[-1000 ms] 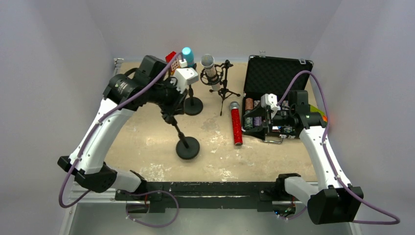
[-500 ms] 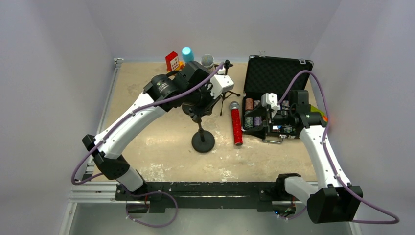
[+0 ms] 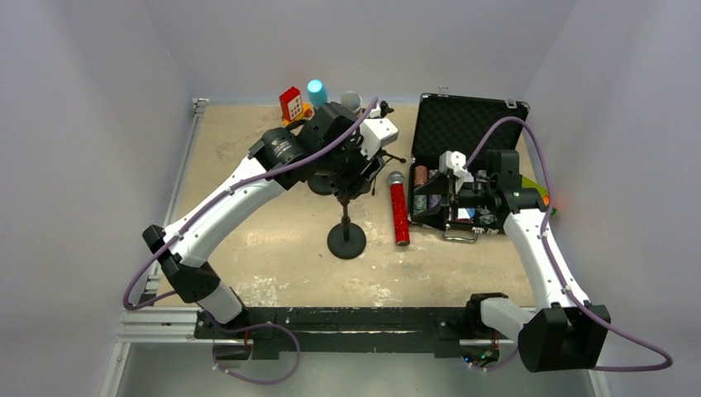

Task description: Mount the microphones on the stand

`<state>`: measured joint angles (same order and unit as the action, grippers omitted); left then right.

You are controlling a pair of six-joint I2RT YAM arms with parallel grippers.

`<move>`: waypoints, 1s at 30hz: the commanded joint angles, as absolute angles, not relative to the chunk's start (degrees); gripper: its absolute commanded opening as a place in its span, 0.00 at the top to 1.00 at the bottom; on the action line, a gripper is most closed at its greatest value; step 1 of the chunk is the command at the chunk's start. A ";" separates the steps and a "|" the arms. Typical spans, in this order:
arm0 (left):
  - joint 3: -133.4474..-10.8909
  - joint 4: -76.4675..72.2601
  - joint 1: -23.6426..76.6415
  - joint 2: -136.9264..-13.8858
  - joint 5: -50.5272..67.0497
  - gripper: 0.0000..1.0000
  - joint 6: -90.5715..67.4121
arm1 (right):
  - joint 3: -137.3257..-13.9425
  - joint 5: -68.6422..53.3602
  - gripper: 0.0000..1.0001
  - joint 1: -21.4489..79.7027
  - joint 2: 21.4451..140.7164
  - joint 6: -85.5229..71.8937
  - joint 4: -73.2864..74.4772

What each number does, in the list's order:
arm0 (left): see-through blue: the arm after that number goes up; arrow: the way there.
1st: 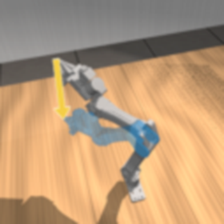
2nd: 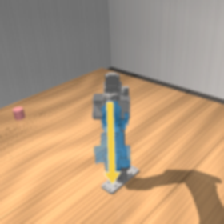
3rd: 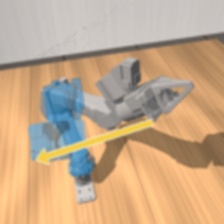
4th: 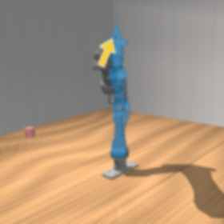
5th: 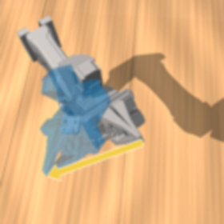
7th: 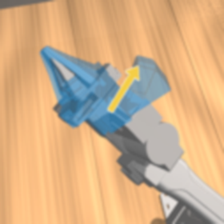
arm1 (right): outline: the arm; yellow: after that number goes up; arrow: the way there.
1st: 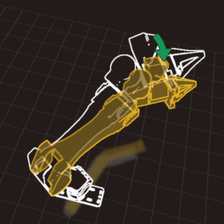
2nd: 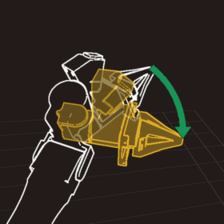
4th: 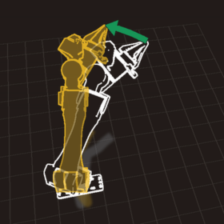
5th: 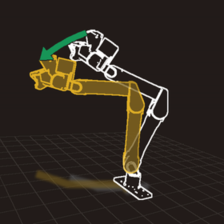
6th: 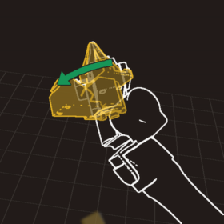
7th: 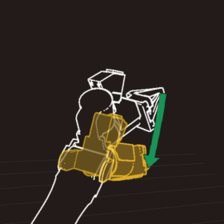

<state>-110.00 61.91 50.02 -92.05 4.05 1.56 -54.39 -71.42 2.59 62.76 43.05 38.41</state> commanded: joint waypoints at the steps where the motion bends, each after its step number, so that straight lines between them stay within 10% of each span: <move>1: -109.63 55.12 50.10 -89.44 3.50 0.35 -2.00 | -53.81 -70.64 0.26 2.37 63.44 38.75 34.34; 16: -57.37 20.10 46.73 -42.98 -4.77 0.02 -8.86 | -50.33 -52.37 0.29 5.35 66.86 18.56 23.20; 30: -32.77 22.28 46.64 -22.25 -11.57 0.01 -26.31 | -47.79 -16.52 0.41 22.91 75.12 -10.13 13.29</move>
<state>-34.48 22.61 46.89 -24.05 -9.23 -19.57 -48.38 -26.22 21.04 72.97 -2.59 15.97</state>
